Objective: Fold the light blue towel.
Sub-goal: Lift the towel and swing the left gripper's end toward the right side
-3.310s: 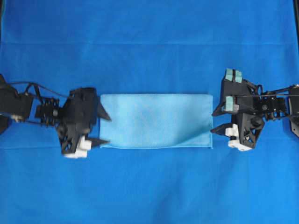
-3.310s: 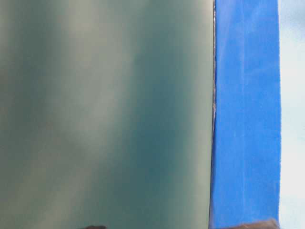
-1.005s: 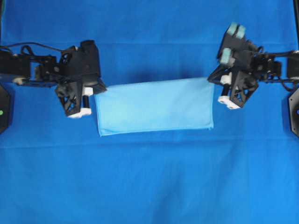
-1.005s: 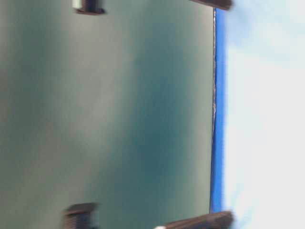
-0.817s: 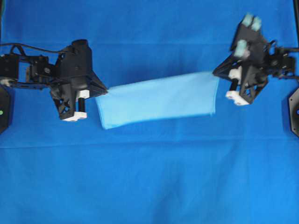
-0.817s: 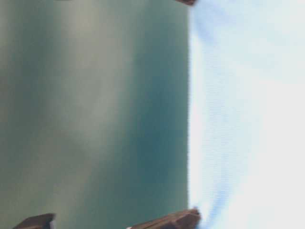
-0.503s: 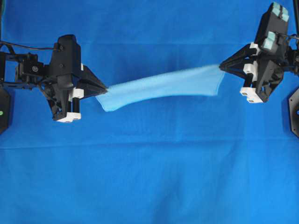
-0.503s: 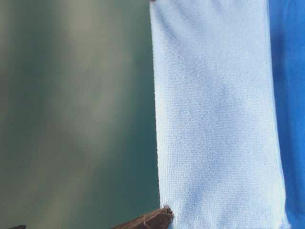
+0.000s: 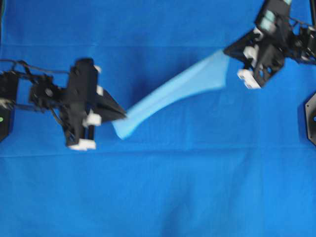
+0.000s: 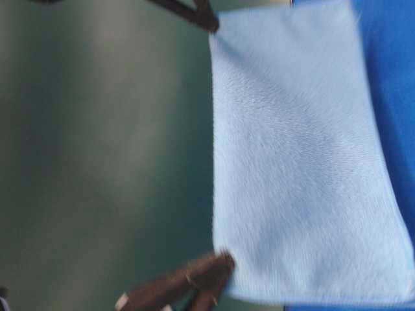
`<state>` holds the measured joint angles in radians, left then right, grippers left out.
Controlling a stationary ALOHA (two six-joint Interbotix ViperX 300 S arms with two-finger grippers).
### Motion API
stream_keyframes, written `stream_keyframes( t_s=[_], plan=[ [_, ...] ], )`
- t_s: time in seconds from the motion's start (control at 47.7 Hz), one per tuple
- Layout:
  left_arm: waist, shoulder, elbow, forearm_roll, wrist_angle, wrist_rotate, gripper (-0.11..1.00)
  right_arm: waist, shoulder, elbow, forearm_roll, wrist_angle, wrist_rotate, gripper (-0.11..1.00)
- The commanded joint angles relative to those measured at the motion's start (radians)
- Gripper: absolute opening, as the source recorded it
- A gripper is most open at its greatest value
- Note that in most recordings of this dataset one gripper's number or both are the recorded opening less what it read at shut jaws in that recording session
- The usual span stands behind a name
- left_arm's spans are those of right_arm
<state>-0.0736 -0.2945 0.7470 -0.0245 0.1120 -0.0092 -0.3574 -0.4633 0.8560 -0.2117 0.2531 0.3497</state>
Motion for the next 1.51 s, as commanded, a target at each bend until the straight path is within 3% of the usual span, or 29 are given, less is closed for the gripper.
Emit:
stream_keyframes(
  t_s=[0.0,0.314,0.566,0.943,1.215,1.487],
  plan=[
    [-0.052,0.044,-0.071,-0.002,-0.046,0.009,0.02,-0.038,0.052,-0.063,-0.023,-0.049,-0.006,0.01],
    [-0.130,0.193,-0.244,0.000,-0.092,0.031,0.02,-0.084,0.275,-0.272,-0.118,-0.078,-0.017,0.01],
    [-0.146,0.265,-0.319,0.002,-0.110,0.117,0.02,-0.084,0.351,-0.371,-0.143,-0.078,-0.018,0.01],
    [-0.146,0.322,-0.359,0.002,-0.181,0.126,0.02,-0.100,0.308,-0.314,-0.149,-0.075,-0.015,0.01],
    [-0.137,0.506,-0.545,0.002,-0.222,0.150,0.02,-0.133,0.170,-0.163,-0.147,-0.072,-0.011,0.01],
    [-0.126,0.653,-0.716,0.002,-0.222,0.156,0.02,-0.140,0.063,-0.072,-0.149,-0.034,-0.011,0.01]
  ],
)
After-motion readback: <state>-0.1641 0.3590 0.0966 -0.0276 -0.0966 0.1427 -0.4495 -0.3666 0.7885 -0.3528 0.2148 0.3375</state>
